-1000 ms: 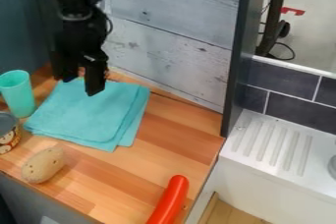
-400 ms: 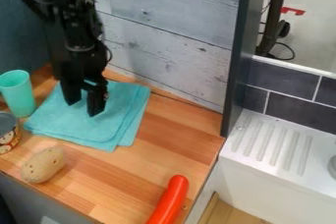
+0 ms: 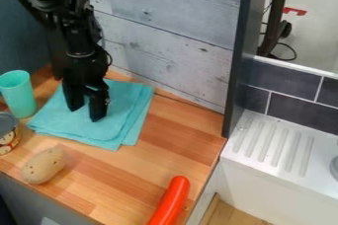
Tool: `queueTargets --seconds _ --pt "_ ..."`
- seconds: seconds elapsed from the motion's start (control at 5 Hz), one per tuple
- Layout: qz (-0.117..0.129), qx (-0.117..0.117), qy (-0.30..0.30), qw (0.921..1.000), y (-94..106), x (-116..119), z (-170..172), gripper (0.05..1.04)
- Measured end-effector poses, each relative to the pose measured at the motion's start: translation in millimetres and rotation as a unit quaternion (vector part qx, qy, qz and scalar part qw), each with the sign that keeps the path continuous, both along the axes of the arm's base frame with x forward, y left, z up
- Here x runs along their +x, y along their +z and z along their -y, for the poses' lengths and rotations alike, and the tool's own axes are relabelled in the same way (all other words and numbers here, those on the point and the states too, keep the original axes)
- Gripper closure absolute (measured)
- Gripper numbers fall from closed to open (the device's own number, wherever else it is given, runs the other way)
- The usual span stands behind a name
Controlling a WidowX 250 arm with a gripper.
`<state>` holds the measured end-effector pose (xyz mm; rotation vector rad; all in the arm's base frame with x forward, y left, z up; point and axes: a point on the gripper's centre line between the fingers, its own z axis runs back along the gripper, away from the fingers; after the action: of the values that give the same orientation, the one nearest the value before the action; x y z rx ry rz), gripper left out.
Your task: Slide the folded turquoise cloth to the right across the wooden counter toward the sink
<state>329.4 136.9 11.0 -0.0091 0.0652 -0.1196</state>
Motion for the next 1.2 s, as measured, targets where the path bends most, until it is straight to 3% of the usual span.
queueTargets --seconds 0.2,0.6,0.8,1.2 --pt "0.005 -0.009 -0.005 0.9999 -1.4 -1 4 0.082" --pt "-0.035 -0.037 -0.065 0.9966 -1.7 -10 57 0.083" --pt "-0.031 -0.048 -0.069 0.9960 -1.4 -6 68 0.082" --pt "-0.027 -0.045 -0.075 0.9958 -0.9 3 75 0.082"
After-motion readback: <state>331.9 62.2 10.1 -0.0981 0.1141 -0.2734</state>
